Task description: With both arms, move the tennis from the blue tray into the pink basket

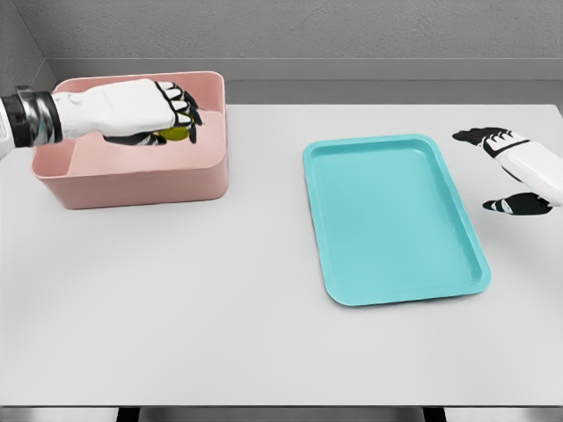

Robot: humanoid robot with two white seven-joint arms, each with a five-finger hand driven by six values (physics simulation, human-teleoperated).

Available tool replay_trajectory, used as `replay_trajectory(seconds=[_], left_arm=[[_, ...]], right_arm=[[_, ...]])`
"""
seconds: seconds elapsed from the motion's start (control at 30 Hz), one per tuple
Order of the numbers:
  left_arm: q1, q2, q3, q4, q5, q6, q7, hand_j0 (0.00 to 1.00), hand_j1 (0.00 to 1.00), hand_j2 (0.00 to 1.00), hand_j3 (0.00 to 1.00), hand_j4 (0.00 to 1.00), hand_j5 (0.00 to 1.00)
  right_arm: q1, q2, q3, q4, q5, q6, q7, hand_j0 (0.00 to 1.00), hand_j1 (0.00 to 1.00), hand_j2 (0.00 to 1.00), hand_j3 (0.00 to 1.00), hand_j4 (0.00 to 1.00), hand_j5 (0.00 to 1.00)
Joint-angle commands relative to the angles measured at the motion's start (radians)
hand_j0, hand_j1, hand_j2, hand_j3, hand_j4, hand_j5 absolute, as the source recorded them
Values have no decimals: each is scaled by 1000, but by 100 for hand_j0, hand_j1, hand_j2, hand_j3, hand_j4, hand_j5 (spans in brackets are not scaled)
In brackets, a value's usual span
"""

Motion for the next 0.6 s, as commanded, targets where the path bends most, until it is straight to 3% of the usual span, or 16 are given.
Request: replay_trajectory(seconds=[0.0,0.13,0.2,0.23,0.5,0.57], left_arm=[[0,3,10,55,14,2,2,59,59,59,59,59,59],[-2,3,30,147,14,2,3,63,63,63,63,63,63],[-2,3,46,189,14,2,11,79,79,79,79,79,79],[-2,1,59,206,17,2,13,100,100,100,100,100,100],[9,19,72,196,53,2,13,100,100,100,100,100,100],[18,47,72,206,116,2,11,100,100,100,100,100,100]], right_arm=[[0,-1,0,0,-7,3,-1,100,100,100,100,100,100],[0,-1,0,0,-8,3,-1,100,100,100,100,100,100],[0,1,0,0,-9,3,-1,100,100,100,100,100,100],[0,1,0,0,-9,3,-1,100,100,100,100,100,100],[14,-2,0,0,-49,3,1,100,100,100,100,100,100],[14,-2,0,0,-49,3,1,100,100,100,100,100,100]])
